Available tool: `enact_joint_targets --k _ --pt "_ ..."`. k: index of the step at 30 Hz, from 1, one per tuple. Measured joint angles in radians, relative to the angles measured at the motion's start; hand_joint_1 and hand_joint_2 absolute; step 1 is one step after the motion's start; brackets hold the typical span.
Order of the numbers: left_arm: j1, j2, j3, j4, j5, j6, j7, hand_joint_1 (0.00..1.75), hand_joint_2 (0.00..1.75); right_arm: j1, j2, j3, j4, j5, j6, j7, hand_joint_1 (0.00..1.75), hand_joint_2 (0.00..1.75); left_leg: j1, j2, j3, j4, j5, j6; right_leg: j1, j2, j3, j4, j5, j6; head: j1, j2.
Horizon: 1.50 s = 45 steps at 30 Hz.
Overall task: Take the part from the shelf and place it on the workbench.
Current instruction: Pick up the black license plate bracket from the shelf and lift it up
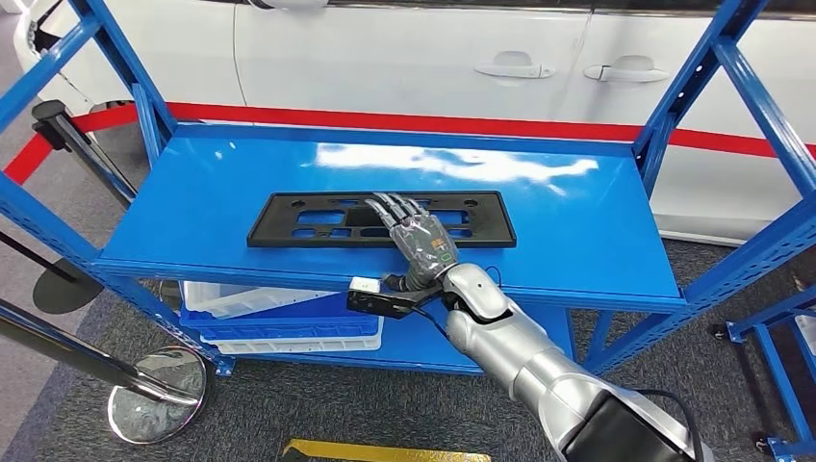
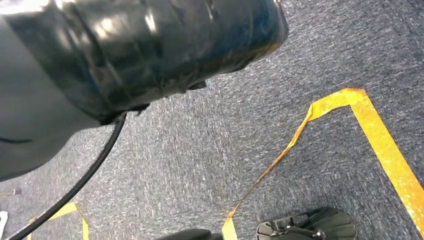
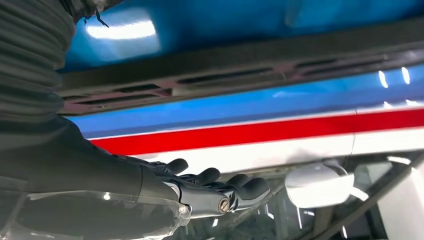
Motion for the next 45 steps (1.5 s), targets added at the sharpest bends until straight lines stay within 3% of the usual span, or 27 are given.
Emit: enact_joint_targets --k 11,29,45 --pt "0.0 0.0 -0.013 0.0 -0.009 -0.007 -0.011 0.0 0.0 -0.018 0.001 0.028 0.047 0.043 0.013 0.035 0.0 1.75 0.0 0.0 0.0 0.0 0.0 0.0 0.0 0.0 0.0 0.0 0.0 0.0 0.0 0.0" --pt "0.0 -0.01 -0.018 0.0 -0.018 -0.003 0.006 0.0 0.0 -0.064 -0.007 0.043 0.095 0.214 -0.087 0.234 0.0 1.75 0.0 0.0 0.0 0.0 0.0 0.0 0.0 0.0 0.0 0.0 0.0 0.0 0.0 0.0" --pt "-0.001 -0.018 -0.035 0.0 -0.008 0.014 -0.01 0.0 0.0 -0.069 -0.036 0.043 0.127 0.24 -0.039 0.27 0.0 1.75 0.0 0.0 0.001 0.0 0.0 0.0 0.0 0.0 0.0 0.0 0.0 0.0 0.0 0.0"
